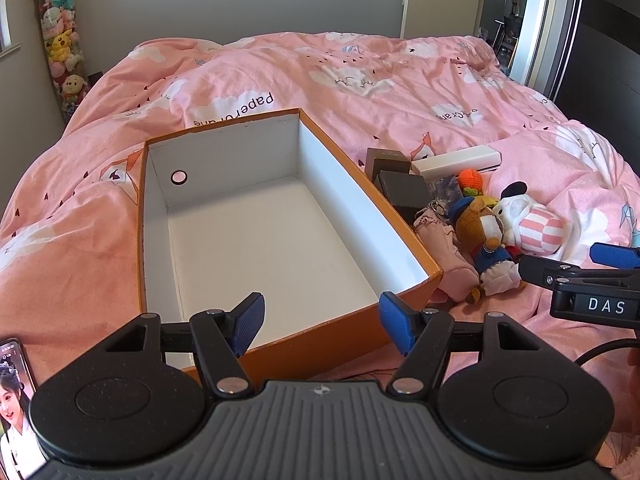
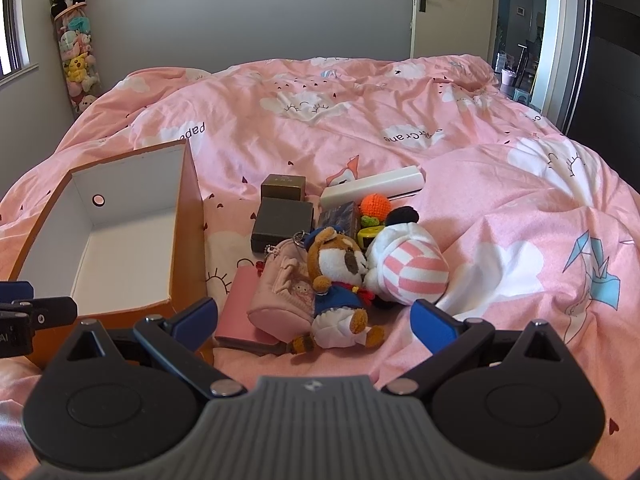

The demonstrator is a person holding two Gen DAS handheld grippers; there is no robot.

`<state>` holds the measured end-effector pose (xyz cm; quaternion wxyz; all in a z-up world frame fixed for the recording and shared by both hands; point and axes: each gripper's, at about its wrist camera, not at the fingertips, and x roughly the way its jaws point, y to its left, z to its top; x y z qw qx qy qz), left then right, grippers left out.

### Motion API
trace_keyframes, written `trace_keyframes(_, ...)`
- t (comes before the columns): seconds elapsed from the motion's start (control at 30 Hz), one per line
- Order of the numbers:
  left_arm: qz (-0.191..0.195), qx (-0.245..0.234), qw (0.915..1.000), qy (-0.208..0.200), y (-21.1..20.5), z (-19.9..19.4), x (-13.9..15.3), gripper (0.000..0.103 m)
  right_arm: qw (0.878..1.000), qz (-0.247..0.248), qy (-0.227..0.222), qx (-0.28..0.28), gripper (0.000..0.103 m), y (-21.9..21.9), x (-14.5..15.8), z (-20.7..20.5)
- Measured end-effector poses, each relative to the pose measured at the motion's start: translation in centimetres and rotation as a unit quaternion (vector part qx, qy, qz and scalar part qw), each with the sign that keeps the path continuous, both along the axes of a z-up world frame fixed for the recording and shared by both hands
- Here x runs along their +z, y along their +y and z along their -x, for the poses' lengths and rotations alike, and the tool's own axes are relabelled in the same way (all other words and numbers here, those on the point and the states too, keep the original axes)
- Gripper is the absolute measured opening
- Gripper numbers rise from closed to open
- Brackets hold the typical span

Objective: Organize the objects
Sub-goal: 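Move the right tool toward the striped penguin plush beside the box, then grasp the penguin plush with the right tool while the left tool grasps the bear plush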

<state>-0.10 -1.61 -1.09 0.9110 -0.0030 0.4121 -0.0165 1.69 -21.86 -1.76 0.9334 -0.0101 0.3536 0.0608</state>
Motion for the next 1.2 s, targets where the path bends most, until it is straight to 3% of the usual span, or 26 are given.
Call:
trace_keyframes(0.23, 0.01, -0.014, 0.9998, -0.004, 0.0, -0.1, 0.2, 0.077, 1.0, -0.022, 0.015, 0.0, 0.102, -0.5, -0.2, -0.4)
trace_keyframes(0.43, 0.006, -0.049, 0.9988, 0.0, -1.0, -0.9, 0.4, 0.071, 0.999, -0.029, 0.034, -0.004, 0.101, -1.2, -0.6, -1.3)
trace_keyframes(0.7, 0.039, -0.149, 0.9876, 0.027, -4.8, -4.5, 1.2, 0.035, 0.998, -0.01, 0.055, -0.016, 0.069, -3.8, -0.2, -3.8)
trace_keyframes(0.9, 0.11, -0.189, 0.9728, 0.075, -8.6, -8.6, 0.2, 0.033, 0.998, 0.016, 0.063, -0.011, 0.057, -5.8, 0.3, -7.2)
trace_keyframes(1.07, 0.116, -0.179, 0.9704, 0.114, -11.5, -12.1, -2.0, 0.034, 0.996, 0.017, 0.082, -0.006, 0.056, -7.1, 0.0, -10.9)
trace_keyframes(1.2, 0.132, -0.152, 0.9683, 0.149, -12.4, -14.5, -4.1, 0.035, 0.993, -0.014, 0.116, 0.002, 0.056, -8.0, -1.3, -13.2)
